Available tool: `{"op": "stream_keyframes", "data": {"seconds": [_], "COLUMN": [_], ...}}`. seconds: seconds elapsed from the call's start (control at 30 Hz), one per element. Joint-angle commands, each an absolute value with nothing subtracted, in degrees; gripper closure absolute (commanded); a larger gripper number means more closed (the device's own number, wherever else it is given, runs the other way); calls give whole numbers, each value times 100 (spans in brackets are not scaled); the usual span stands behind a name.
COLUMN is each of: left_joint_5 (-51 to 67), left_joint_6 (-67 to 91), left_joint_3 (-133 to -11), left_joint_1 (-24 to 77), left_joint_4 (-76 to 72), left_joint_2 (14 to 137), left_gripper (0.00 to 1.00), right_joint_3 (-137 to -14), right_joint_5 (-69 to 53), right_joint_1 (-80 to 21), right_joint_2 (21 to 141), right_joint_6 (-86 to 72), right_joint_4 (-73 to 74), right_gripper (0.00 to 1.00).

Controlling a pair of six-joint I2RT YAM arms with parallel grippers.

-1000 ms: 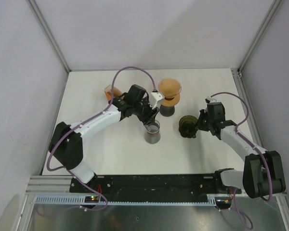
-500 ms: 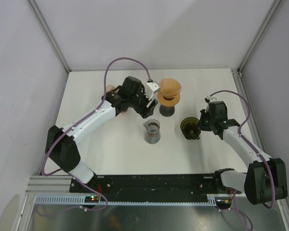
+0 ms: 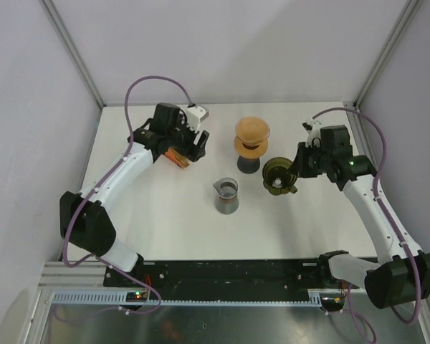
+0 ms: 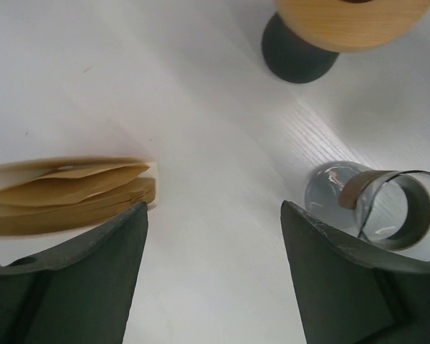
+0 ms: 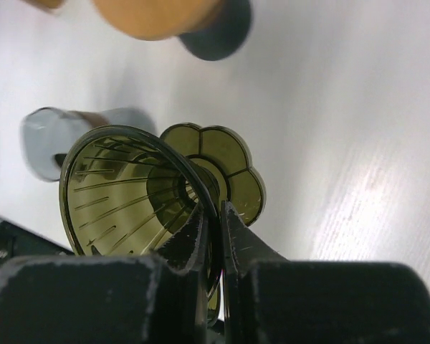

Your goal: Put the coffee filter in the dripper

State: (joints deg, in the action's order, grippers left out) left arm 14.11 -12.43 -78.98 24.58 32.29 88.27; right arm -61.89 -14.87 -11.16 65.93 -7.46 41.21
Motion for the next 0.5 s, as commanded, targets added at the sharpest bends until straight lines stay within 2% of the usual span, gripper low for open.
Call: {"op": "stream_keyframes", "data": {"seconds": [0.0,0.23,0.47], "left_joint_5": [1592,1654,1661], "left_joint_6": [-1135,-1089,-1075], "left_joint_3": [-7876,-7718,-7634], "left_joint_1": [2163,1849,1732], "left_joint_4": [3193,3182,3187], "left_joint_2": [8603,8583,8507], "left_gripper": [19,12,11], "right_joint_3": [-6978,-7798,-8480], "right_joint_5": [-2332,-2681,-2743], "right_joint_1": [-1382,-2271,-3065], "right_joint_2": [6463,6929,7801], "right_joint_6": [-748,-922,-909], "right_joint_4": [4626,4615,4494], "right_gripper": [100,100,100]}}
